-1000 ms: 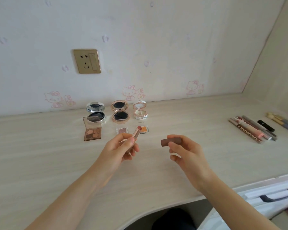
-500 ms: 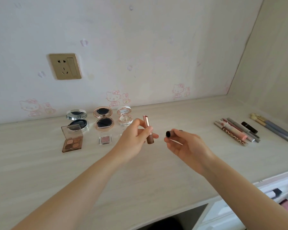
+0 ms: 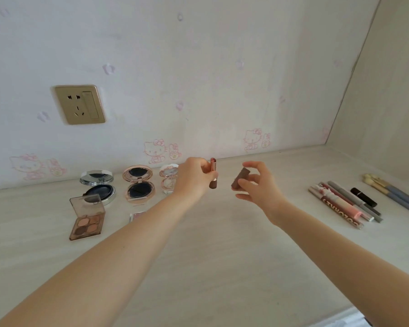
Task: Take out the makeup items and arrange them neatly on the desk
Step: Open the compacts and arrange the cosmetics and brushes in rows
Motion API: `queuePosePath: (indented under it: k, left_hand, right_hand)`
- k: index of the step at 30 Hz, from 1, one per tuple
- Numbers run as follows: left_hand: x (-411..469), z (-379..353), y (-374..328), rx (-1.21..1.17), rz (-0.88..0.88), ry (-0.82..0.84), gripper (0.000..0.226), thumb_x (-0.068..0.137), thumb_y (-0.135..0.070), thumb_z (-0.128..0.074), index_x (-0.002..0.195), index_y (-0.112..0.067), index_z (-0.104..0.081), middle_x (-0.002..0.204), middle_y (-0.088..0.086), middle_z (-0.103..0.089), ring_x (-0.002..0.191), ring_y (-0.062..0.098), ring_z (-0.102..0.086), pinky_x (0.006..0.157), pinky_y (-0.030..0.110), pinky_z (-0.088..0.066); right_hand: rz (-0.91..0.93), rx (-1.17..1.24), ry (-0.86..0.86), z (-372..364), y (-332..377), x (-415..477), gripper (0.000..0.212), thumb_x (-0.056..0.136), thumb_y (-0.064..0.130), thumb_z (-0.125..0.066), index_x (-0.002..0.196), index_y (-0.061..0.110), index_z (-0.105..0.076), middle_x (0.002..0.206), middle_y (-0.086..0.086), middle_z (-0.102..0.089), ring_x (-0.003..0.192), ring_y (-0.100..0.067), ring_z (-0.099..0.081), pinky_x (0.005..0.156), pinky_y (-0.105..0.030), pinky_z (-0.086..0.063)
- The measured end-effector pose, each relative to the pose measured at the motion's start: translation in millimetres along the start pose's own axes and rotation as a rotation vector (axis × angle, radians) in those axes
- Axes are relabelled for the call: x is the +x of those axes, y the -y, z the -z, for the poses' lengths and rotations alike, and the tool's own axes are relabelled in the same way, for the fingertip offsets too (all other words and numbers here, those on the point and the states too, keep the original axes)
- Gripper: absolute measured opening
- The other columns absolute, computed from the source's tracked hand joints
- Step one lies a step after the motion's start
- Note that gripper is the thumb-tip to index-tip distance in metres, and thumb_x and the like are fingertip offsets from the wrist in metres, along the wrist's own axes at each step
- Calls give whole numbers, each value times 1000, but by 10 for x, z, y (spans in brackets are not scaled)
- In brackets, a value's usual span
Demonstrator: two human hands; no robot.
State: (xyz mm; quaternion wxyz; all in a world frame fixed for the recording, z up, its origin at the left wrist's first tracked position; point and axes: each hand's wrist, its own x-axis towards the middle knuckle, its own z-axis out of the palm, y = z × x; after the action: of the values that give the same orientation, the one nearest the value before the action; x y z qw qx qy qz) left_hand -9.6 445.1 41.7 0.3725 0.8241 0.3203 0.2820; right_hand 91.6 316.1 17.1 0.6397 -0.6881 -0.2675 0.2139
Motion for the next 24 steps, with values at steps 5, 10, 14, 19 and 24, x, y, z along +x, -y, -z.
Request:
queuePosePath:
  k: [5,10,14,19,24]
  left_hand:
    - [202,-50,59,94,49,5,11,77,-13,-71,79,-2,-71,81,14,-71,72,22,-59,55,25,-40]
    - [299,-66,176,132,79,45,6,74,-8,-71,78,-4,-69,81,11,-72,75,23,-65,50,22,-36]
    - [379,-56,255,160,70,39,10,72,-7,-73,79,-1,-69,81,14,-72,84,27,-68,63,31,-49]
    - [458,-47,340,181,39,20,9,72,-7,-74,76,-1,-69,78,13,-71,81,26,-68,69,35,-54]
    - [522,-52,401,196,25,5,9,74,-5,-73,78,0,-67,80,12,-71,80,26,-68,67,32,-52]
  right_hand:
    - [114,-337,33,-170,-51,262,25,81,6,-62,98,24,-56,82,2,-73,85,-12,-67,75,-30,-53]
    - [143,-447,66,-313,-160,396,22,77,8,-62,92,25,-58,80,4,-72,87,-9,-65,64,-22,-46]
    - [158,-501,60,-382,-235,484,25,75,13,-62,85,34,-56,90,3,-68,92,-11,-62,69,-28,-51]
    - [174,-525,65,-461,-298,576,25,77,12,-67,97,25,-60,91,7,-65,91,-10,-59,66,-19,-42]
    - [178,-586,63,-525,-322,682,24,79,12,-69,101,18,-61,91,7,-62,88,-10,-56,68,-19,-37]
